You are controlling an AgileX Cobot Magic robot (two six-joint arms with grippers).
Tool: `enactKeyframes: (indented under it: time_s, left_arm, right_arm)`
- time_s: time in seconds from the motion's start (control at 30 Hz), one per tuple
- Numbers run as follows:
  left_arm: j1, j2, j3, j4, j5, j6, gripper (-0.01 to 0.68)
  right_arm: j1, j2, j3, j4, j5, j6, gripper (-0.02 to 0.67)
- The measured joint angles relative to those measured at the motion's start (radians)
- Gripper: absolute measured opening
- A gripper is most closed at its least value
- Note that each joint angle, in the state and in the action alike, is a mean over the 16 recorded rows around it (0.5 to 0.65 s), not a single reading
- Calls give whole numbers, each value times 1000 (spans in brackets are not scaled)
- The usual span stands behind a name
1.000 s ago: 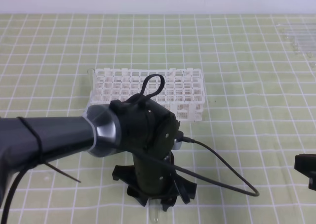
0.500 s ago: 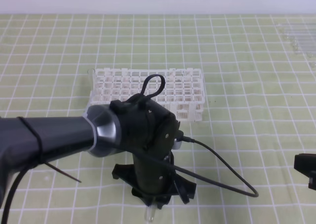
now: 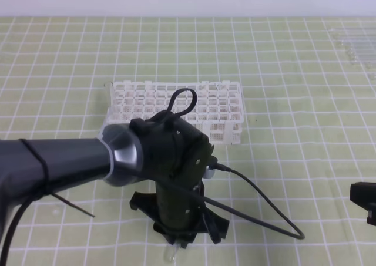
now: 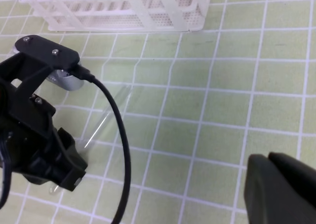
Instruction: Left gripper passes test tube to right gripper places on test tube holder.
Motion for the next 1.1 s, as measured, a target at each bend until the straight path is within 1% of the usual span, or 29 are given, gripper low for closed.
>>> enactKeyframes:
  time_s: [0.2,0.3,0.4,0.43,0.67,0.83,0.87,1.1]
  left_arm:
    - [0,-57,0,2,5,22,61]
    - [-1,-105,0,2,3,32,71]
    - [-4,-177,1,4,2,40,53]
    - [-6,-202,1,5,0,42,59]
    - [-35,-416,31,23,-62,63,40]
    - [-58,-587,117,40,-143,67,16]
    - [-62,-621,142,43,-162,66,22]
    - [-78,-870,387,55,-342,37,16]
  right_arm:
    - [0,0,0,1,4,-1,-18]
    - [0,0,-1,1,12,-1,-18]
    - [0,0,-9,2,29,0,-18]
    - [0,0,-13,2,36,0,-18]
    - [0,5,-62,11,91,1,-18]
    - [0,28,-113,31,124,-7,-18]
    - [0,35,-124,37,129,-10,-18]
    - [25,111,-192,75,148,-34,-18]
